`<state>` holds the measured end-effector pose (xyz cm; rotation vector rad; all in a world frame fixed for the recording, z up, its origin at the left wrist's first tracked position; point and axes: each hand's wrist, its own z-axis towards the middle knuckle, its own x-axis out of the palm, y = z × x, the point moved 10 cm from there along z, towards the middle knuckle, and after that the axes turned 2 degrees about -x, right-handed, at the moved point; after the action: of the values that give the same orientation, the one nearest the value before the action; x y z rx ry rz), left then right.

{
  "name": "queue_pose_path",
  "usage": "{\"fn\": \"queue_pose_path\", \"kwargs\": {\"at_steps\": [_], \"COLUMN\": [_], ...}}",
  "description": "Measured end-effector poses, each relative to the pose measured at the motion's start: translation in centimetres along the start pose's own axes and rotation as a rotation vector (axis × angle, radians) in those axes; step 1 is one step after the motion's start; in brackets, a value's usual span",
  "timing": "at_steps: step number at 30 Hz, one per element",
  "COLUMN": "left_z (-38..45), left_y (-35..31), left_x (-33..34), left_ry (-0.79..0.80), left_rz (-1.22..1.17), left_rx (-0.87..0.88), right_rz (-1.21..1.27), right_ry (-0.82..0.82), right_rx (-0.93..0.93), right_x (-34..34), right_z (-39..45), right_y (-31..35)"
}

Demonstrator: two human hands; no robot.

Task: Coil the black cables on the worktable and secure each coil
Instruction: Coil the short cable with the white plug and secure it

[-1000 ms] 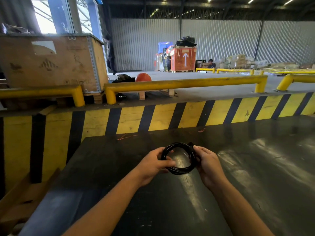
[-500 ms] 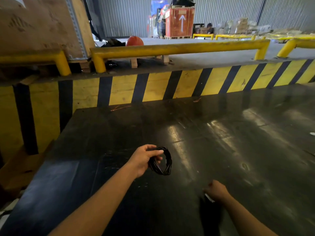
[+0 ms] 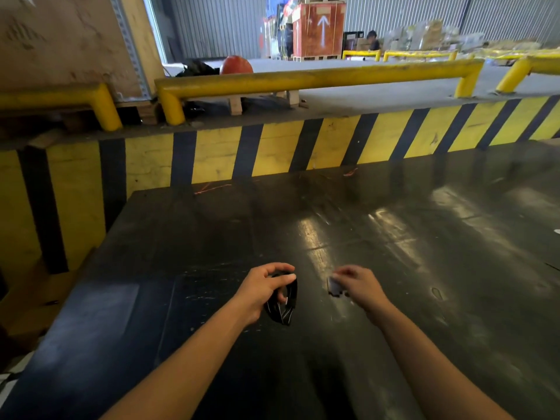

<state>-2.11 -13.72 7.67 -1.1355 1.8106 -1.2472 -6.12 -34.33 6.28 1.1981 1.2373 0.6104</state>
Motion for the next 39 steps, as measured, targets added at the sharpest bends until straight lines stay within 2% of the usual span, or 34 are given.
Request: {"fn": "queue_pose_path", "kwargs": {"at_steps": [3, 6, 11, 18, 22, 25, 32, 35, 39], "left_z": [-0.1, -0.5, -1.1, -1.7, -1.7, -1.9, -2.3, -2.5, -3.0], "left_y": [-1.2, -3.5, -6.4, -7.9, -8.6, -9.2, -9.8, -10.5, -12.1], "left_x": [0.5, 1.2, 1.4, 1.7, 1.7, 1.8, 2.0, 1.7, 1.4], "left_ry": [0.04, 0.095, 0.157, 0.206, 0.221, 0.236, 0.262, 0.229, 0.125], "left_rz": [0.062, 0.042, -0.004, 0.055, -0.027, 0.029, 0.069, 0.116, 0.284], "left_rx": [0.008, 0.041, 0.101, 0.154, 0.175, 0.195, 0.194, 0.26, 0.434], "right_rz": [0.203, 0.294, 0.219, 0.262, 0.339, 0.351, 0.324, 0.267, 0.128], "right_ry": [-0.043, 0.021, 0.069, 0.101, 0.114, 0.125, 0.046, 0.009, -0.051], "right_rx": [-0.125, -0.187, -0.309, -0.385, -0.395, -0.422, -0.493, -0.505, -0.539], "right_x": [-0.6, -0.1, 0.4, 0.1, -0.3, -0.3, -0.5, -0.5, -0.6], "right_z": [0.1, -0.2, -0.9, -2.0, -2.3, -2.5, -2.8, -2.7, -2.9], "right_y": [6.6, 10.3, 13.5, 15.4, 16.0, 16.7, 17.9, 17.9, 18.0]}}
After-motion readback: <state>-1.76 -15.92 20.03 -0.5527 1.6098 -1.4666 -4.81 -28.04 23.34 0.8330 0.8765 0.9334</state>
